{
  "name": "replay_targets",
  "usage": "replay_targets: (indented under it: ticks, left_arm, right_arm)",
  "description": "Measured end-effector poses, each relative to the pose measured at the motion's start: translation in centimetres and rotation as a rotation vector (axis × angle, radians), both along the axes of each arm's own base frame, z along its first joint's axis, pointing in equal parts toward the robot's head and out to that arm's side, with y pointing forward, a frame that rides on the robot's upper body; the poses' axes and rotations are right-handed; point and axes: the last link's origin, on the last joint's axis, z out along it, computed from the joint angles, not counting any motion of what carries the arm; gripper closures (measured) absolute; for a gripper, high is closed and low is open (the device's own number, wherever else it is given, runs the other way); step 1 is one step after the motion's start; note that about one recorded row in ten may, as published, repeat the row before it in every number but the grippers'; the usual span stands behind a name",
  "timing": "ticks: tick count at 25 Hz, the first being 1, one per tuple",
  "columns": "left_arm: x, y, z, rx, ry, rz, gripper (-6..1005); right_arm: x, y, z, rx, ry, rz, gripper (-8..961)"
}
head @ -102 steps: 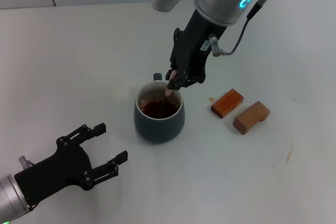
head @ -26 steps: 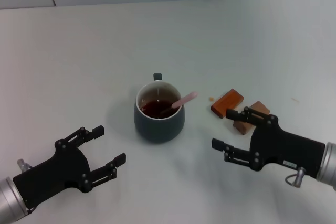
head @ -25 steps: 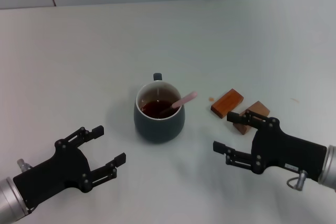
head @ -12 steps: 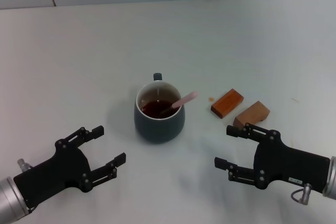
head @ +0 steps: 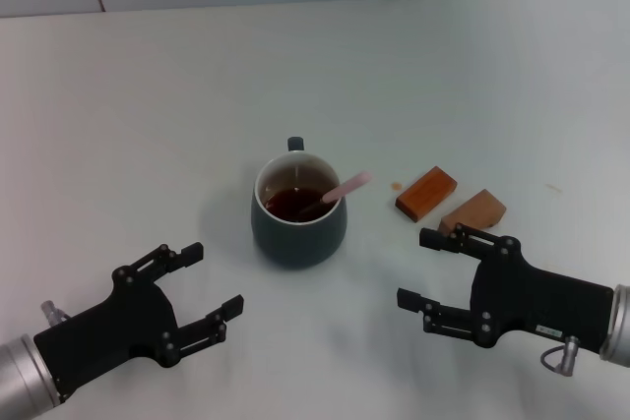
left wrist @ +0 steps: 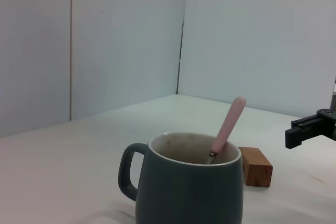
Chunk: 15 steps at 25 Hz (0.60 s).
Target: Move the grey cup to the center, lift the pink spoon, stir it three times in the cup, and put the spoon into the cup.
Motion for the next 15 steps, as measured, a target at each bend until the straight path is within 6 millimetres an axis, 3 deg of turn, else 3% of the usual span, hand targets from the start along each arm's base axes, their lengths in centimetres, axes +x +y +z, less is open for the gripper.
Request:
replay_targets:
  ticks: [15]
  left_arm:
    - [0.24,-0.08,-0.7,-0.052,0.041,-0.048,187]
  right_arm:
    - [-0.76,0.54,-0.5,-0.02,-0.001,0.028,193]
